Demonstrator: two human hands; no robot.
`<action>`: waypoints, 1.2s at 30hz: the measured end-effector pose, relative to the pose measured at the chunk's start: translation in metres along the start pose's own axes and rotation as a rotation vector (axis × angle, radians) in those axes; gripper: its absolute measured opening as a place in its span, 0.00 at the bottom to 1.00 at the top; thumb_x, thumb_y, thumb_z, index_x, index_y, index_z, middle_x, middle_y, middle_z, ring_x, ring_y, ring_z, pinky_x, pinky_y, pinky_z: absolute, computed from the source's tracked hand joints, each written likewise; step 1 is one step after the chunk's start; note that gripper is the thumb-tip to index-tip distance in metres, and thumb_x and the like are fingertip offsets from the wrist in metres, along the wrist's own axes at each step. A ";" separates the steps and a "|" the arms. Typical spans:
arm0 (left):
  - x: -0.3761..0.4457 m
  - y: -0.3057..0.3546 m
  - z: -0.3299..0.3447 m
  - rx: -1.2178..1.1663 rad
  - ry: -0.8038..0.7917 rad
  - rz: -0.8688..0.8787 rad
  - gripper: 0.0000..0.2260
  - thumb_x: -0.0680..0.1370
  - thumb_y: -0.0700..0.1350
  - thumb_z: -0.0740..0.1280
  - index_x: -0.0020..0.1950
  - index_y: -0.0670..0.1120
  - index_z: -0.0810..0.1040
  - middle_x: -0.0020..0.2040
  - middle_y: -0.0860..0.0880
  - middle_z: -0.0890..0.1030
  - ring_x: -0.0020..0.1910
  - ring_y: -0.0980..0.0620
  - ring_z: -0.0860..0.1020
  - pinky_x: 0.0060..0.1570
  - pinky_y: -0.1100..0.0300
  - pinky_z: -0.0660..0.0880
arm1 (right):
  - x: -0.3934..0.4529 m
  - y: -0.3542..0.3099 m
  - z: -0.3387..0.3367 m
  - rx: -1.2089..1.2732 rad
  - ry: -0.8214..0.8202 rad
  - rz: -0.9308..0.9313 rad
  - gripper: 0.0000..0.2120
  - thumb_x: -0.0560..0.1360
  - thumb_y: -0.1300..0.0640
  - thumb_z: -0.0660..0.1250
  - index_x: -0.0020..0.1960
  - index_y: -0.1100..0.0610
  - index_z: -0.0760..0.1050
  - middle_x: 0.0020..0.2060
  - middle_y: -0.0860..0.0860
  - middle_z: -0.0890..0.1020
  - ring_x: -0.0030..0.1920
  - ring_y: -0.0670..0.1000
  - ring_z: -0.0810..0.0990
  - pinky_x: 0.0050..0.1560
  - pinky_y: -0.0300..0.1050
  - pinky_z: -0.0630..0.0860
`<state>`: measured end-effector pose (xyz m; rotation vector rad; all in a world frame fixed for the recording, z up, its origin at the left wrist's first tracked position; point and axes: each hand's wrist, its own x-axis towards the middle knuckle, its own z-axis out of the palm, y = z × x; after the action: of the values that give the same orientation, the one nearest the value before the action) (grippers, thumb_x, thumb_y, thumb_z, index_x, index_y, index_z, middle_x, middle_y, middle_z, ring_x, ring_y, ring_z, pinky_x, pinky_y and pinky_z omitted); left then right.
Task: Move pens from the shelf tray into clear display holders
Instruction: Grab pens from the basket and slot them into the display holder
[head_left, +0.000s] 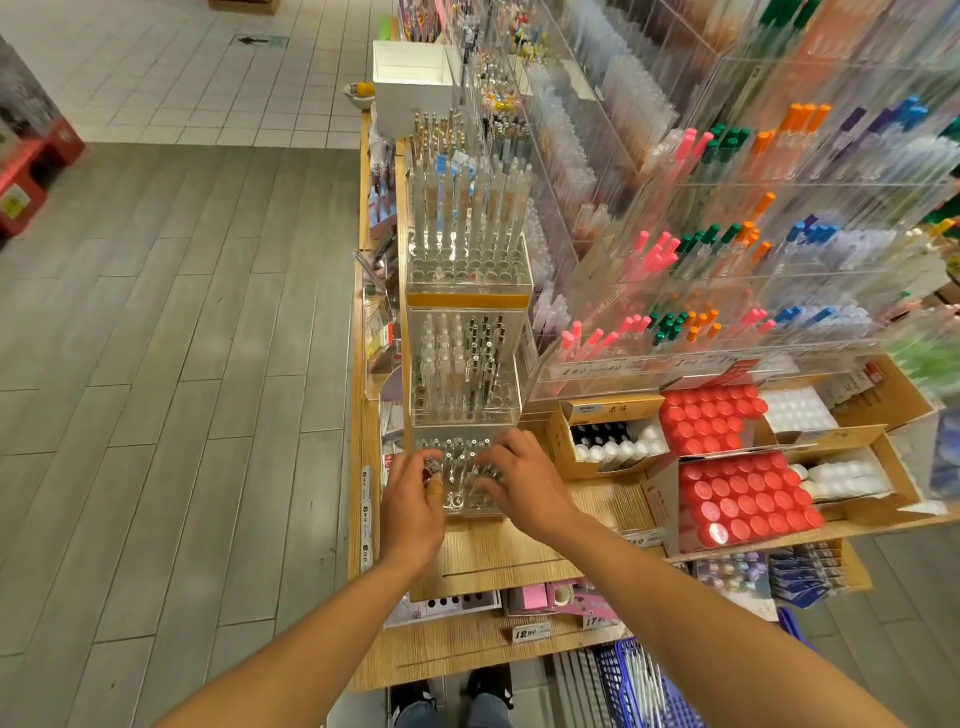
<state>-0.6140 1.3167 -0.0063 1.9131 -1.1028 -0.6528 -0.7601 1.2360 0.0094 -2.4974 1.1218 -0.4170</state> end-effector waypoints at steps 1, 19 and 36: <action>0.000 -0.001 0.001 0.006 -0.004 0.008 0.13 0.80 0.33 0.64 0.60 0.47 0.77 0.56 0.53 0.73 0.47 0.60 0.74 0.42 0.74 0.67 | -0.003 0.003 -0.003 0.060 0.004 0.006 0.13 0.74 0.54 0.73 0.56 0.57 0.80 0.52 0.52 0.76 0.54 0.51 0.73 0.51 0.45 0.74; 0.004 -0.012 0.018 0.101 -0.122 -0.035 0.10 0.80 0.39 0.67 0.61 0.45 0.78 0.54 0.47 0.82 0.51 0.49 0.79 0.49 0.57 0.76 | -0.014 0.025 -0.014 0.183 -0.051 0.201 0.12 0.77 0.58 0.68 0.60 0.54 0.77 0.45 0.43 0.75 0.45 0.44 0.73 0.51 0.42 0.74; 0.008 -0.008 0.019 0.049 -0.121 -0.077 0.13 0.79 0.38 0.69 0.62 0.44 0.81 0.55 0.46 0.84 0.51 0.51 0.79 0.52 0.57 0.76 | -0.018 0.022 0.000 0.157 -0.013 0.188 0.11 0.77 0.57 0.69 0.59 0.56 0.80 0.51 0.51 0.82 0.51 0.51 0.79 0.53 0.43 0.74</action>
<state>-0.6210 1.3047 -0.0238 1.9874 -1.1335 -0.8005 -0.7857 1.2368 -0.0026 -2.2342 1.2545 -0.4174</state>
